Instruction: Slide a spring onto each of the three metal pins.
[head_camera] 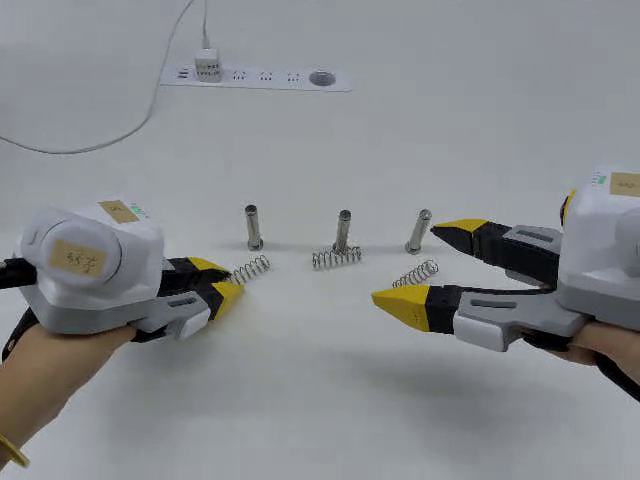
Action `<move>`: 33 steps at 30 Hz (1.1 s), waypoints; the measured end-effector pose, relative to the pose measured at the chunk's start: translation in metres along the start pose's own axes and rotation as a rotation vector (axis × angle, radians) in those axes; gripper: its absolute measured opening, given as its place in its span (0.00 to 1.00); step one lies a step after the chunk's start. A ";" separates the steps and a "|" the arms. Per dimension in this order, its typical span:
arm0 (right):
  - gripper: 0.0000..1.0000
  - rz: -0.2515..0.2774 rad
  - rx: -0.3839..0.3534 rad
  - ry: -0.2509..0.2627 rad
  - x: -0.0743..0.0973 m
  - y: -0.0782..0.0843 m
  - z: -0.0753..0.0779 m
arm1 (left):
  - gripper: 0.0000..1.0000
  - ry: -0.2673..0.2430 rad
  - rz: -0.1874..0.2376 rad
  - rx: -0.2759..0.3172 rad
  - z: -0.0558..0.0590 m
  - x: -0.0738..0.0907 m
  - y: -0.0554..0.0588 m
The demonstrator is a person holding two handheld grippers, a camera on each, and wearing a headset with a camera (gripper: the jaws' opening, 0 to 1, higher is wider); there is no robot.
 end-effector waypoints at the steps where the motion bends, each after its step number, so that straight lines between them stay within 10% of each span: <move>1: 0.62 -0.002 0.000 0.000 0.000 0.000 0.000 | 0.11 0.001 0.000 -0.006 -0.001 0.000 0.000; 20: 0.60 0.021 -0.047 0.006 -0.001 -0.006 -0.001 | 0.09 0.024 0.017 -0.054 0.016 0.012 0.000; 33: 0.53 0.062 -0.114 -0.072 -0.006 -0.021 -0.017 | 0.10 0.031 0.199 0.049 0.032 0.040 -0.022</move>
Point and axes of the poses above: the centre of the closed fingertips' face, and the gripper's own axes: x roughly backward along the fingers, z roughly to its right, y roughly out of its underside, the point moved 6 cm from there along x, roughly backward along the fingers, and after that the axes turned 2 degrees about -y, right-handed, at the moved point
